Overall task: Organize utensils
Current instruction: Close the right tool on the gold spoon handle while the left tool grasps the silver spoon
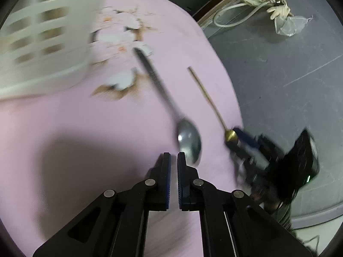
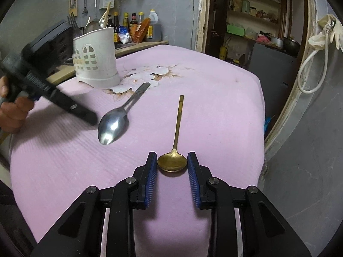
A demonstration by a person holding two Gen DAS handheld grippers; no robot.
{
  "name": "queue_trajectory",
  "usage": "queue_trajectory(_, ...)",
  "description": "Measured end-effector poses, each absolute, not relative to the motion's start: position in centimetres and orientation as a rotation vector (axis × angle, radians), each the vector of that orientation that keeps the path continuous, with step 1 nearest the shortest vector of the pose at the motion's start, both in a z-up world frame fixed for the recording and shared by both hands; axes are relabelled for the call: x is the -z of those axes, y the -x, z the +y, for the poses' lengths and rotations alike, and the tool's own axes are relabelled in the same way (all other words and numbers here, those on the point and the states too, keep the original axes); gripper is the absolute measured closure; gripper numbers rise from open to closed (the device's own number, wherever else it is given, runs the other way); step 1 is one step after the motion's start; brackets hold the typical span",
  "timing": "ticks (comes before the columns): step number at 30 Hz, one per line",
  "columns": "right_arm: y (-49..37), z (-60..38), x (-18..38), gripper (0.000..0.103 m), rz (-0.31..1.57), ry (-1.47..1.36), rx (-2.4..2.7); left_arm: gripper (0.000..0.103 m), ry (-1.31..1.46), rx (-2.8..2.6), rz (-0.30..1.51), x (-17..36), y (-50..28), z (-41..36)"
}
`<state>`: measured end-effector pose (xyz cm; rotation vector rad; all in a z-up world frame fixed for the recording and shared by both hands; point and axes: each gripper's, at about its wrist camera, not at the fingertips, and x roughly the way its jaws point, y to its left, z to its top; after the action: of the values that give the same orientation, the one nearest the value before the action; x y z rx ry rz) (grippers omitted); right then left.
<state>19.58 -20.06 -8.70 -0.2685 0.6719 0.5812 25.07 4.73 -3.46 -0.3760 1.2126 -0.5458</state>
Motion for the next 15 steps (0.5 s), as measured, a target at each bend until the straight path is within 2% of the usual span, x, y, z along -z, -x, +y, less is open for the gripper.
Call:
queue_trajectory(3, -20.5, -19.6, 8.6, 0.073, 0.689, 0.264, -0.597, 0.099, 0.355, 0.539, 1.182, 2.7, -23.8, 5.9)
queue_trajectory(11, -24.1, -17.5, 8.4, 0.073, 0.746, 0.256, -0.589, 0.096, 0.2, 0.465, 1.034, 0.6, -22.4, 4.1)
queue_trajectory(14, -25.2, -17.0, 8.3, 0.077, 0.755, 0.283, -0.585, 0.089, 0.217, 0.446, 1.029, 0.5, -23.3, 3.3)
queue_trajectory(15, -25.4, -16.9, 8.3, 0.078, 0.758, 0.294, -0.582, 0.083, 0.215, 0.43, 1.025, 0.4, -23.6, 3.0)
